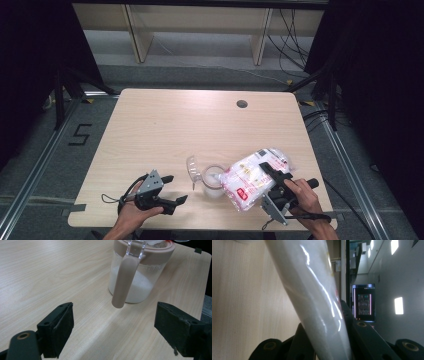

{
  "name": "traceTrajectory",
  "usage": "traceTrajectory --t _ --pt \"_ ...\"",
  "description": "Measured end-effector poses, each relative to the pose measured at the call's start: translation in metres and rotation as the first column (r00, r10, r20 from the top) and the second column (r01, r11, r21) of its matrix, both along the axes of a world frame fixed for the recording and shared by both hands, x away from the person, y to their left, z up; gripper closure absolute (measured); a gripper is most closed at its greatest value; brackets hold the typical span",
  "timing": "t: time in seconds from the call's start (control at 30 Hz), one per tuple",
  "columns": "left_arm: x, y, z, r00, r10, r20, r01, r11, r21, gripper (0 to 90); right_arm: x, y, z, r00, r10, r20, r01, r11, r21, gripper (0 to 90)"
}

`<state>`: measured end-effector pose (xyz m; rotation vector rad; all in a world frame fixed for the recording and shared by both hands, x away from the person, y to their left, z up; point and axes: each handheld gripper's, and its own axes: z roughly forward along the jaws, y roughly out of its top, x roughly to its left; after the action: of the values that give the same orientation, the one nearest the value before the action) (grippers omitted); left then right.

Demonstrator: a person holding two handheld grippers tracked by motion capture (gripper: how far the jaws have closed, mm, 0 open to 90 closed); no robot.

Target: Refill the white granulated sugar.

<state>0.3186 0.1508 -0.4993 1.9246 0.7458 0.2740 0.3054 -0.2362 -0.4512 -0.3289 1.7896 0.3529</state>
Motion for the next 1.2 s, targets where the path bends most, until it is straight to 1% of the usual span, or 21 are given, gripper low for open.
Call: traceTrajectory --t 0.17,0.23,0.27,0.3,0.33,0.37,0.4,0.43,0.5,0.53,0.6,0.67,0.73,0.77,0.8,0.83,0.9,0.93,1.0,1.07,1.2 --pt "-0.0005 -0.0005 0.0001 1.0 0.003 -0.002 -0.003 1.0 -0.005 15.5 -0.0004 -0.0001 -0.0043 0.9991 -0.015 -0.039 0.017 0.999 0.05 79.9" --pt "-0.0005 -0.0005 0.0001 1.0 0.004 -0.001 -0.004 1.0 -0.006 15.6 0.0004 0.0013 -0.0011 0.9999 0.005 -0.012 -0.005 1.0 0.008 79.9" --pt "0.0004 0.0014 0.0006 1.0 -0.002 0.006 0.002 0.9997 0.024 15.5 0.0005 0.0013 -0.0014 0.9998 0.005 -0.019 -0.005 1.0 0.013 79.9" --pt "-0.0002 0.0004 0.0003 1.0 0.001 0.001 -0.001 1.0 0.004 15.6 -0.0002 0.0005 -0.0048 0.9989 -0.011 -0.045 0.014 0.998 0.057 79.9" --pt "-0.0002 0.0003 0.0003 1.0 0.001 0.002 -0.001 1.0 0.004 15.5 -0.0003 0.0004 -0.0053 0.9983 -0.015 -0.055 0.019 0.998 0.068 79.9" --pt "-0.0004 -0.0001 0.0003 1.0 0.001 0.0 -0.001 1.0 -0.002 15.5 0.0004 0.0004 -0.0034 0.9986 -0.009 -0.051 0.011 0.999 0.051 79.9" --pt "0.0006 0.0016 0.0006 1.0 -0.003 0.007 0.002 0.9996 0.027 15.5 0.0015 0.0003 -0.0011 0.9994 0.008 -0.033 -0.007 0.999 0.034 79.9" --pt "-0.0002 0.0002 0.0003 1.0 0.002 0.001 -0.002 1.0 0.003 15.5 0.0015 0.0003 -0.001 0.9994 0.007 -0.033 -0.006 0.999 0.035 79.9" --pt "-0.0005 -0.0005 0.0001 1.0 0.003 -0.002 -0.003 1.0 -0.006 15.5 0.0015 -0.0008 -0.0007 0.9994 0.006 -0.035 -0.004 0.999 0.05 79.9" --pt "0.0 -0.0001 0.0 1.0 -0.001 0.0 0.001 1.0 0.0 15.5 0.0004 -0.0017 -0.0039 0.9977 -0.017 -0.066 0.023 0.995 0.095 79.9" --pt "-0.0002 -0.0003 -0.0001 1.0 0.0 -0.003 0.0 1.0 -0.002 15.5 0.0022 -0.0023 -0.001 0.998 0.003 -0.062 0.002 0.997 0.082 79.9" --pt "-0.0002 -0.0003 -0.0001 1.0 -0.001 -0.002 0.001 1.0 -0.001 15.5 0.001 -0.0035 -0.0033 0.996 -0.017 -0.088 0.029 0.991 0.131 79.9" --pt "-0.0002 -0.0003 -0.0001 1.0 -0.001 -0.003 0.001 1.0 -0.001 15.5 0.002 -0.0038 -0.0018 0.9946 -0.009 -0.104 0.021 0.992 0.122 79.9" --pt "-0.0002 -0.0005 -0.0002 1.0 -0.001 -0.003 0.001 1.0 -0.003 15.5 0.0013 -0.0038 -0.0032 0.9933 -0.014 -0.115 0.031 0.989 0.146 79.9" --pt "0.0001 -0.0004 -0.0003 1.0 -0.002 0.003 0.002 1.0 -0.002 15.5 0.0018 -0.0035 -0.0002 0.9959 -0.005 -0.09 0.015 0.994 0.112 79.9" --pt "0.0 -0.0004 -0.0002 1.0 -0.002 -0.003 0.002 1.0 -0.001 15.5 0.0025 -0.0035 0.0009 0.9964 0.004 -0.085 0.005 0.994 0.105 79.9" --pt "0.0001 -0.0001 -0.0001 1.0 -0.003 -0.002 0.003 1.0 0.002 15.6 0.0026 -0.0035 0.0011 0.9968 0.006 -0.08 0.004 0.992 0.123 79.9" --pt "0.0 -0.0004 -0.0003 1.0 -0.001 0.0 0.001 1.0 -0.002 15.5 0.0009 -0.0042 -0.0035 0.9912 -0.02 -0.131 0.044 0.981 0.187 79.9" --pt "-0.0004 -0.0007 -0.0002 1.0 0.001 -0.003 -0.001 1.0 -0.006 15.5 0.002 -0.0043 -0.0026 0.9923 -0.007 -0.124 0.032 0.979 0.2 79.9" --pt "0.0001 -0.0004 -0.0003 1.0 -0.002 -0.001 0.002 1.0 -0.002 15.5 0.0037 -0.0042 0.0026 0.9959 0.014 -0.089 0.0 0.988 0.154 80.0" --pt "-0.0001 -0.0003 -0.0001 1.0 -0.002 -0.002 0.002 1.0 0.001 15.5 0.0035 -0.0047 0.0017 0.9932 0.011 -0.116 0.01 0.983 0.185 80.0"
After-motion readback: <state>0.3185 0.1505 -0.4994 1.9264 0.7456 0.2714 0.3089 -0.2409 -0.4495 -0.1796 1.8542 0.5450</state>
